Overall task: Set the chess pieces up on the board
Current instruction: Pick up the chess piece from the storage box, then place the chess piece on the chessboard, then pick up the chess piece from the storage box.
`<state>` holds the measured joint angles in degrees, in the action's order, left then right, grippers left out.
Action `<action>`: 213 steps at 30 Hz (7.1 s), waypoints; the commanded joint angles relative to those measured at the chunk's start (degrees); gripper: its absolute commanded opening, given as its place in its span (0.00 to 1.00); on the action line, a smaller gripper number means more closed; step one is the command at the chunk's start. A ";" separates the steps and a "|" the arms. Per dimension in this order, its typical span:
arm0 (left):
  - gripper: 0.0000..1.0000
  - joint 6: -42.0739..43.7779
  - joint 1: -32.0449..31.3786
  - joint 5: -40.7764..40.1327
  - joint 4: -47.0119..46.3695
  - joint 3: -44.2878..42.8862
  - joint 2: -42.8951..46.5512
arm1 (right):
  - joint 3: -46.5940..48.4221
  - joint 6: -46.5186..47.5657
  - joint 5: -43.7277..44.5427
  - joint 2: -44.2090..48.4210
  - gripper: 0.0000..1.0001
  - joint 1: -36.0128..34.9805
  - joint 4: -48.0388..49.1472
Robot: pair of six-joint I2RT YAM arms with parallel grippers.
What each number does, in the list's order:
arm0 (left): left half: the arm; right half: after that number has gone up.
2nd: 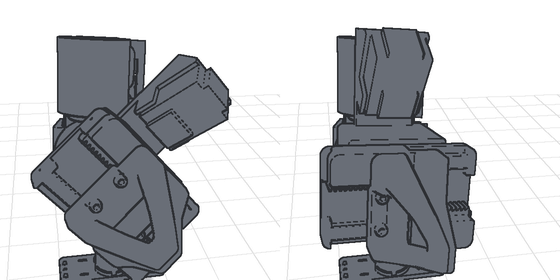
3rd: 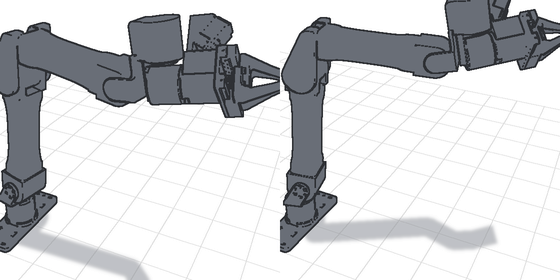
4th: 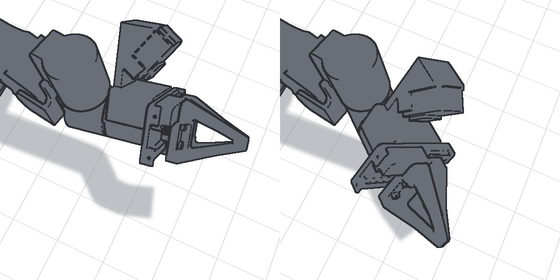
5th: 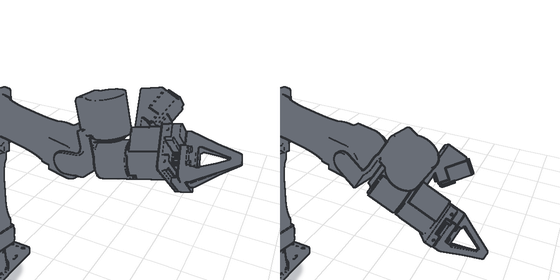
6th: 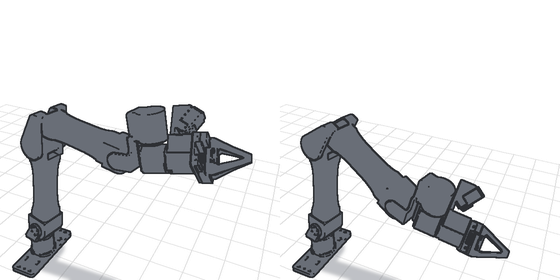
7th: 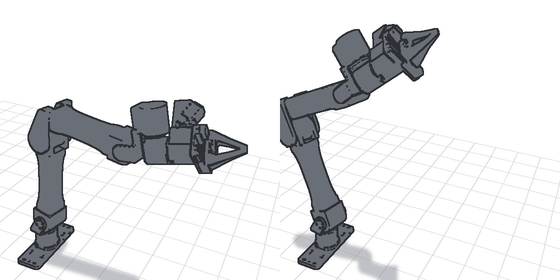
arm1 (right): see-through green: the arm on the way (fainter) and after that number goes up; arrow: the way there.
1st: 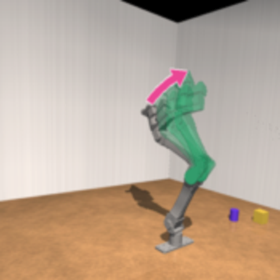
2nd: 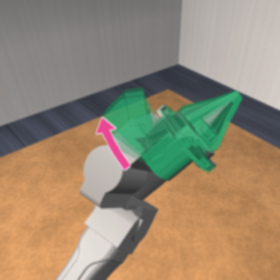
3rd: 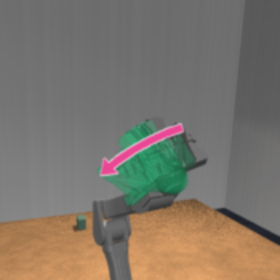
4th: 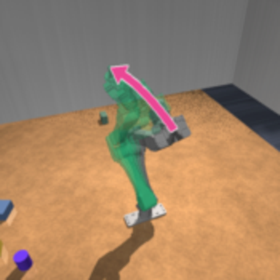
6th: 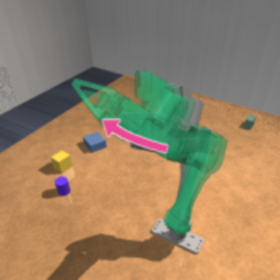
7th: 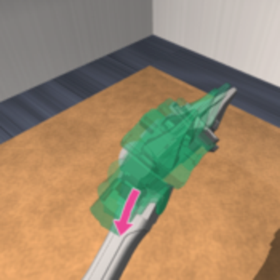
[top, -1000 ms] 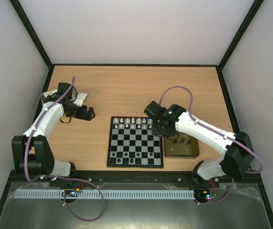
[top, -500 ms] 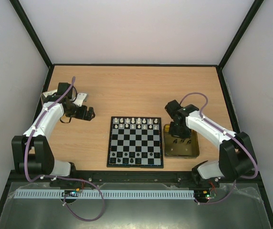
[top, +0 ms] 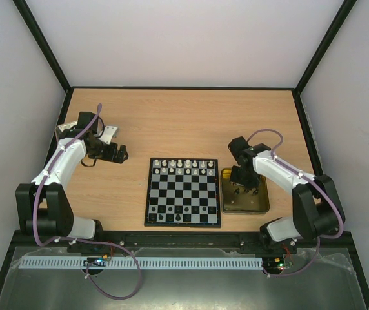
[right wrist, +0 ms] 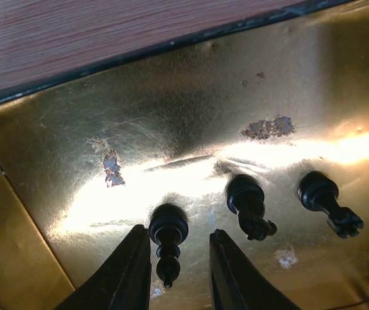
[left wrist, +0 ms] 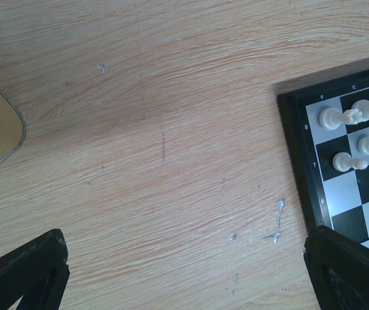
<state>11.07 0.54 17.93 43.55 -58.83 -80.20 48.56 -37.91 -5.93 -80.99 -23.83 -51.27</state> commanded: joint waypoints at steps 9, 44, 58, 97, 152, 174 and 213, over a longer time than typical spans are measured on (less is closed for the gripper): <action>0.99 -0.17 -0.30 0.08 0.04 0.70 -0.75 | -1.87 1.25 -1.99 -2.44 0.24 0.63 2.77; 0.99 -0.17 -0.61 0.25 0.04 0.73 -0.66 | 3.18 1.15 1.00 2.95 0.04 -0.70 -4.82; 0.99 -0.24 -0.89 0.06 -0.04 0.73 -0.70 | 11.66 -19.70 3.36 2.19 0.04 -36.67 -9.61; 0.99 -0.21 -1.19 -0.09 -0.04 0.73 -1.09 | 6.91 -21.44 -2.35 -7.56 0.06 -48.67 2.24; 0.99 -0.21 -1.15 0.07 -0.22 0.95 -0.57 | 10.57 -22.10 0.65 -9.77 0.17 -48.85 -0.20; 0.99 -0.26 -1.15 0.07 -0.22 0.88 -0.83 | 12.85 -22.42 3.75 -9.14 0.20 -48.85 -3.44; 0.99 -0.26 -1.15 -0.20 -0.31 0.87 -1.23 | -1.23 -4.22 4.08 4.07 0.23 5.87 -2.83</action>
<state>11.09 -0.36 17.91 42.96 -58.74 -81.10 49.80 -43.86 -0.36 -76.23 -18.33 -56.01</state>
